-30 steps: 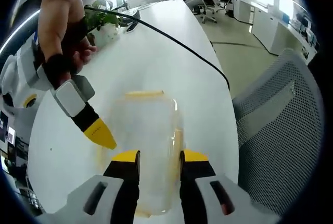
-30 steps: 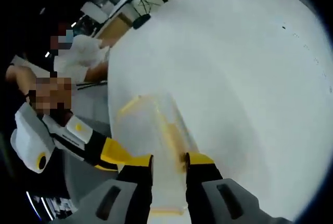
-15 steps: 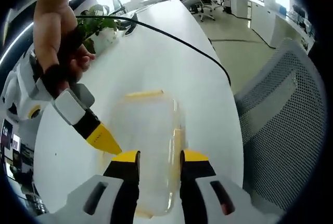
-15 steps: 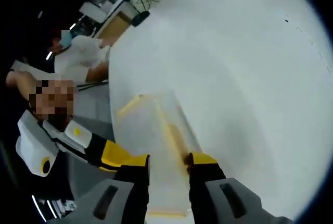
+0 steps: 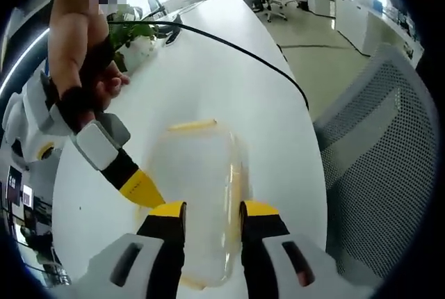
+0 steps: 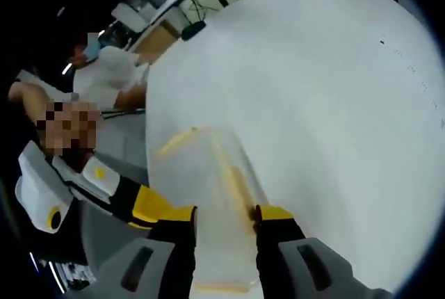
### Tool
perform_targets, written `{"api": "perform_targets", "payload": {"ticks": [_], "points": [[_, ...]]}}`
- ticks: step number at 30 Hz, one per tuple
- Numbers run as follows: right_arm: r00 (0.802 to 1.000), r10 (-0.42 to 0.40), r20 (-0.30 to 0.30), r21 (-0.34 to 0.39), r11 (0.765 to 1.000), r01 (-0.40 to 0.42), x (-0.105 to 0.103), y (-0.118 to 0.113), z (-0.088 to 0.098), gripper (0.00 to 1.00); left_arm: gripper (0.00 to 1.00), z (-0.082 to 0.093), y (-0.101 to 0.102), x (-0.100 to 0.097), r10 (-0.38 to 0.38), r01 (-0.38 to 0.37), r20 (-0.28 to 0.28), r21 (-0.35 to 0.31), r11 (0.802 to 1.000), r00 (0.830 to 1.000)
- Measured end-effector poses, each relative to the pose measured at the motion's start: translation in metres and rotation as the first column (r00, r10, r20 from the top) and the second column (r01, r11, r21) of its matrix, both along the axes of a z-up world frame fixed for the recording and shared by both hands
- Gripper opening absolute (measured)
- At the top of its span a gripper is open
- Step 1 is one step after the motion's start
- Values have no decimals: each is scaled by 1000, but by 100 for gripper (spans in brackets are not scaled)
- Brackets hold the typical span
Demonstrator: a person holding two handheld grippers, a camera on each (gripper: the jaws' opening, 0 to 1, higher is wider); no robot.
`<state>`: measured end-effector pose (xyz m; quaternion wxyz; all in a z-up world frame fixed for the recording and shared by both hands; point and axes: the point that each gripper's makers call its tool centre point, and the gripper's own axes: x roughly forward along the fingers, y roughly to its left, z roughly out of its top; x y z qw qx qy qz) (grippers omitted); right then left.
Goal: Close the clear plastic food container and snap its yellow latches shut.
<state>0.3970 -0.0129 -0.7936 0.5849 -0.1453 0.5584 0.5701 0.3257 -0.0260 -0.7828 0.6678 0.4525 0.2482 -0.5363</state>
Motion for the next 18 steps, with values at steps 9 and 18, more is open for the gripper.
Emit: {"api": "perform_targets", "payload": {"ticks": [9, 18], "points": [[998, -33, 52, 51, 998, 31, -1, -3, 3, 34, 35, 1, 4, 0, 15, -17, -46, -43, 999, 999], [994, -56, 98, 129, 991, 44, -18, -12, 10, 53, 52, 3, 10, 1, 77, -88, -130, -78, 993, 989]]}}
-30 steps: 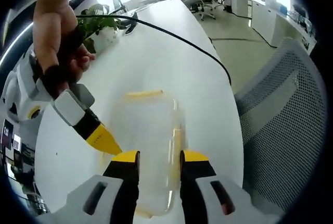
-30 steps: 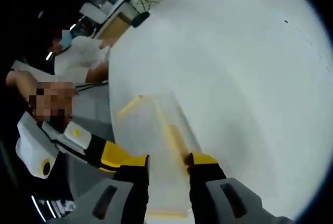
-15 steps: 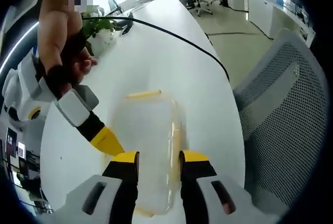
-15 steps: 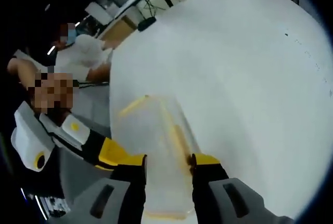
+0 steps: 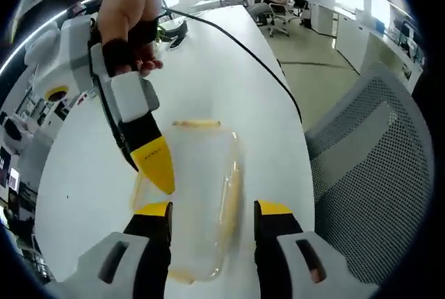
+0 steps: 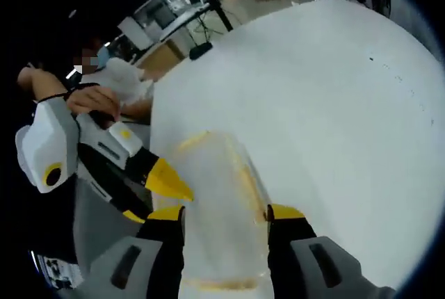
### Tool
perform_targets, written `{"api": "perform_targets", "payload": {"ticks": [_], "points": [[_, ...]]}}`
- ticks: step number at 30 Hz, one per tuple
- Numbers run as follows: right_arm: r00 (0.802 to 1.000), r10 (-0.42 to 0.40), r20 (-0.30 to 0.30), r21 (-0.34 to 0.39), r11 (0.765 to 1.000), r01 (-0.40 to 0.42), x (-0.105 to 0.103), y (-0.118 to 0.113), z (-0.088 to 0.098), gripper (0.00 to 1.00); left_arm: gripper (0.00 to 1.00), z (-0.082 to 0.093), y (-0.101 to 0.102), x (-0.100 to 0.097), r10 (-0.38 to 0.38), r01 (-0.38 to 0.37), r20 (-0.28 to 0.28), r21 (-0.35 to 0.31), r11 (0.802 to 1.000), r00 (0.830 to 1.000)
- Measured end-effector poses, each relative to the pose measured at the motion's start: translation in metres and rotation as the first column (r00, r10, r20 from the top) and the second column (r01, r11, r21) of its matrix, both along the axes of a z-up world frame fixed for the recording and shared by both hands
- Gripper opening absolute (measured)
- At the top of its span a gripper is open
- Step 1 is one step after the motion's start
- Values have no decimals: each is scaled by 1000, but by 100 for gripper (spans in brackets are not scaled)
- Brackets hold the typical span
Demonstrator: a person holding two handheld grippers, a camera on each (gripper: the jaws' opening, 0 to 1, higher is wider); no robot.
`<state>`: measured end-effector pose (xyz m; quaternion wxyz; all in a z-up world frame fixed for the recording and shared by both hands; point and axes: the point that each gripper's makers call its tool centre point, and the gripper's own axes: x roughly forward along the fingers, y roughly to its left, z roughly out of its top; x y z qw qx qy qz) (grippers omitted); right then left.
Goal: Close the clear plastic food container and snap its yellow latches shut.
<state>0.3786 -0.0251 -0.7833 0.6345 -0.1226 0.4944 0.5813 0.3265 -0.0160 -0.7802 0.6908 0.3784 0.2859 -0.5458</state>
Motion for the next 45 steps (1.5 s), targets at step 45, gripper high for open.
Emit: {"api": "perform_targets", "payload": {"ticks": [45], "points": [[908, 299, 293, -211, 947, -244, -31, -20, -24, 84, 81, -33, 46, 32, -141, 157, -85, 229, 961, 986]]}}
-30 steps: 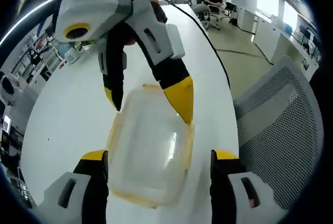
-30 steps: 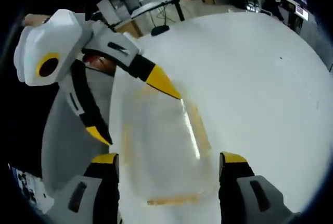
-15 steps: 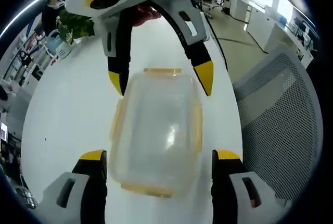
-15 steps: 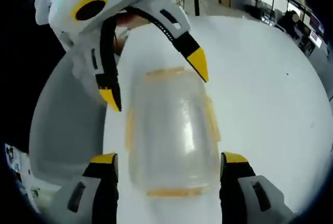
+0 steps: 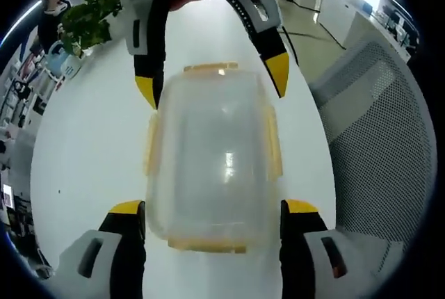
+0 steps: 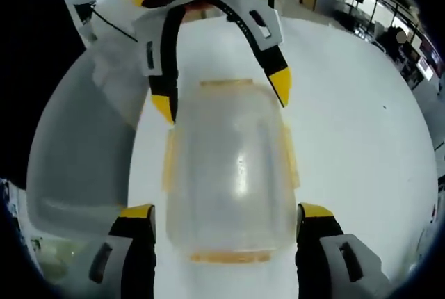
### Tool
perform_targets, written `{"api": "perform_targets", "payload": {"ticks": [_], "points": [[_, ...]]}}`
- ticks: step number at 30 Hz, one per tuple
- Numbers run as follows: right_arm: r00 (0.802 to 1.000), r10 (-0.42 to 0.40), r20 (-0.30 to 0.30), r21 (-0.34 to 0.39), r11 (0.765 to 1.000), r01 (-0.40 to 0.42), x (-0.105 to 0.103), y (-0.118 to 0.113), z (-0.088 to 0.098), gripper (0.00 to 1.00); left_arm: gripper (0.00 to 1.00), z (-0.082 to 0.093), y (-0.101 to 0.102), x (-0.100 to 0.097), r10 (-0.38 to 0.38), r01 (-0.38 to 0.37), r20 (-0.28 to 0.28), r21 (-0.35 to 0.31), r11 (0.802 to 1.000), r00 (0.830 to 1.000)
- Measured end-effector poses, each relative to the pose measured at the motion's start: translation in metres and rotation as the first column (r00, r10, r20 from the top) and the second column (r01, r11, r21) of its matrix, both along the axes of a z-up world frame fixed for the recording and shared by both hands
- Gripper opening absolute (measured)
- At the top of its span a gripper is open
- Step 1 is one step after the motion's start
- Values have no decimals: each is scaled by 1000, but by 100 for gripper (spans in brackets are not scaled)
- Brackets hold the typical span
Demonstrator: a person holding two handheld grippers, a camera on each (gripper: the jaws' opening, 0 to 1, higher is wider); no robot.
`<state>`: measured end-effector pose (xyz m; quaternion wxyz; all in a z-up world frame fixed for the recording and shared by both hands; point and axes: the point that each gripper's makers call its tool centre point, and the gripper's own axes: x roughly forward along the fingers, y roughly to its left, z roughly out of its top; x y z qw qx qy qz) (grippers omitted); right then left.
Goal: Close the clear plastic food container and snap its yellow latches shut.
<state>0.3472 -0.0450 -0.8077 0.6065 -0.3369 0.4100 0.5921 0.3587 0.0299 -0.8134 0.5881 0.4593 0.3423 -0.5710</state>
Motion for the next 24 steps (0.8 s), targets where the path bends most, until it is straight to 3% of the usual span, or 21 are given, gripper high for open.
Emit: {"api": "perform_targets", "payload": {"ticks": [9, 13, 18, 24], "points": [[999, 5, 53, -27, 1000, -4, 6, 0, -6, 81, 83, -6, -4, 3, -20, 20, 7, 9, 1000, 1000], [999, -16, 44, -43, 999, 18, 5, 2, -9, 82, 84, -7, -4, 3, -25, 25, 1, 22, 999, 1000], [999, -11, 38, -29, 1000, 12, 5, 2, -9, 82, 83, -10, -2, 2, -30, 28, 10, 121, 992, 1000], [999, -21, 26, -18, 1000, 22, 4, 4, -10, 82, 83, -11, 0, 2, -34, 32, 7, 131, 991, 999]]}}
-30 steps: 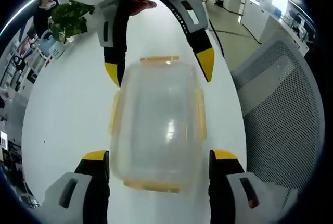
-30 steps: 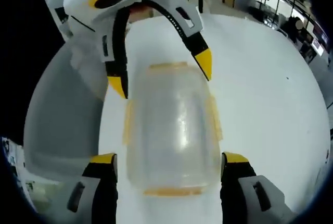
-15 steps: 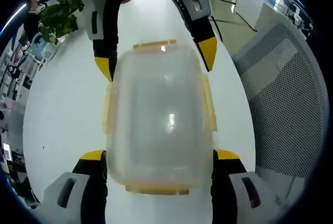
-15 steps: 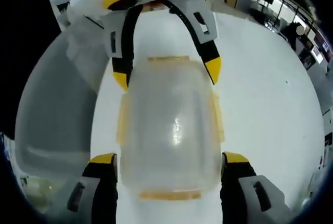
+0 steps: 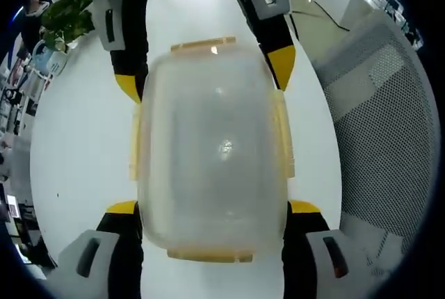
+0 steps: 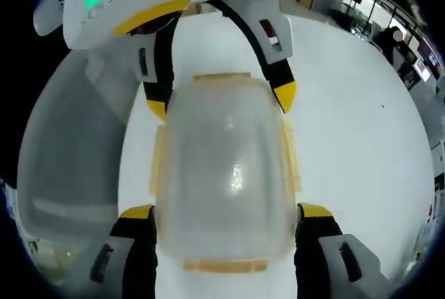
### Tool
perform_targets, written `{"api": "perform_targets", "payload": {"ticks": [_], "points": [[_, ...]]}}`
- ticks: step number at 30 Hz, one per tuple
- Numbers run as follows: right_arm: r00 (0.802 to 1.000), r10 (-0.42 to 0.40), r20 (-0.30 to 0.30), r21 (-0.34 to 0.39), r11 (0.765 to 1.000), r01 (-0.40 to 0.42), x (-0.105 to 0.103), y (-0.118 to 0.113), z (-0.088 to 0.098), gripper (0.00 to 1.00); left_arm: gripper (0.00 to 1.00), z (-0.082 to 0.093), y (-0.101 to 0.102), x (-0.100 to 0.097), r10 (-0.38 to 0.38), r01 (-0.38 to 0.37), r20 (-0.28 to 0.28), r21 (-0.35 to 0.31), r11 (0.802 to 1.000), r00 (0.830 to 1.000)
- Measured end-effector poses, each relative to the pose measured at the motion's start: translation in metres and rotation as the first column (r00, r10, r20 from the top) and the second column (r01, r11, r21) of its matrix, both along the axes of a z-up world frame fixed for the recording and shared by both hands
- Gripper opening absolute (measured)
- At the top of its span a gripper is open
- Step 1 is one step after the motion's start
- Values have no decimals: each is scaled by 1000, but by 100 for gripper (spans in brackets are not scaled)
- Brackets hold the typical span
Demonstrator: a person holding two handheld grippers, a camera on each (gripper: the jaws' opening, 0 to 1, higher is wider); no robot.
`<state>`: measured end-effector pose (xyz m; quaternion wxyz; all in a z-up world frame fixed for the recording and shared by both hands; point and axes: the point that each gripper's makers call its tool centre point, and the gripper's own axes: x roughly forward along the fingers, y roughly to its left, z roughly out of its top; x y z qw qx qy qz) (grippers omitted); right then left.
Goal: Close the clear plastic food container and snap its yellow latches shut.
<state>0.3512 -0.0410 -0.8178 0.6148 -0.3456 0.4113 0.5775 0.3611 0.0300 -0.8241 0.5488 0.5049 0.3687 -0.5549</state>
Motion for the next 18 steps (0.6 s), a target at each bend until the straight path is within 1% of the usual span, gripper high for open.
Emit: {"api": "perform_targets", "payload": {"ticks": [5, 12, 18], "points": [[1000, -18, -14, 6, 1000, 18, -2, 3, -2, 84, 83, 0, 2, -1, -16, 15, 5, 4, 1000, 1000], [1000, -9, -25, -21, 1000, 9, -3, 5, -3, 84, 83, 0, 3, -1, -10, 9, 5, 4, 1000, 1000], [1000, -3, -26, -13, 1000, 2, -4, 18, -4, 85, 83, -1, 17, -3, -5, 5, 9, 32, 999, 1000]]}}
